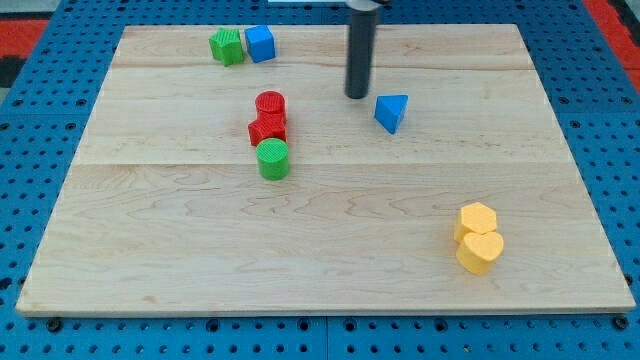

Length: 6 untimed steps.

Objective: Slightly move the blue triangle downwards

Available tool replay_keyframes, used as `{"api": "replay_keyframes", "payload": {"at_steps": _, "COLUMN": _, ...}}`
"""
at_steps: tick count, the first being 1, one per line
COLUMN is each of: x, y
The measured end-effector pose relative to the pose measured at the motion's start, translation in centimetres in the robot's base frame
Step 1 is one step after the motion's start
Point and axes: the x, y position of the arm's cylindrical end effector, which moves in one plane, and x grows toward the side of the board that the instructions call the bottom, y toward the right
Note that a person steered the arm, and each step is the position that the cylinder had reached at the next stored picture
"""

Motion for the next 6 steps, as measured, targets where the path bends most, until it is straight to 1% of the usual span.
{"api": "replay_keyframes", "payload": {"at_steps": 1, "x": 4.3, "y": 3.4}}
{"api": "replay_keyframes", "payload": {"at_steps": 2, "x": 5.3, "y": 11.6}}
{"api": "replay_keyframes", "payload": {"at_steps": 3, "x": 3.7, "y": 10.8}}
{"api": "replay_keyframes", "payload": {"at_steps": 4, "x": 0.6, "y": 10.8}}
{"api": "replay_keyframes", "payload": {"at_steps": 5, "x": -1.1, "y": 11.9}}
{"api": "replay_keyframes", "payload": {"at_steps": 6, "x": 2.3, "y": 14.5}}
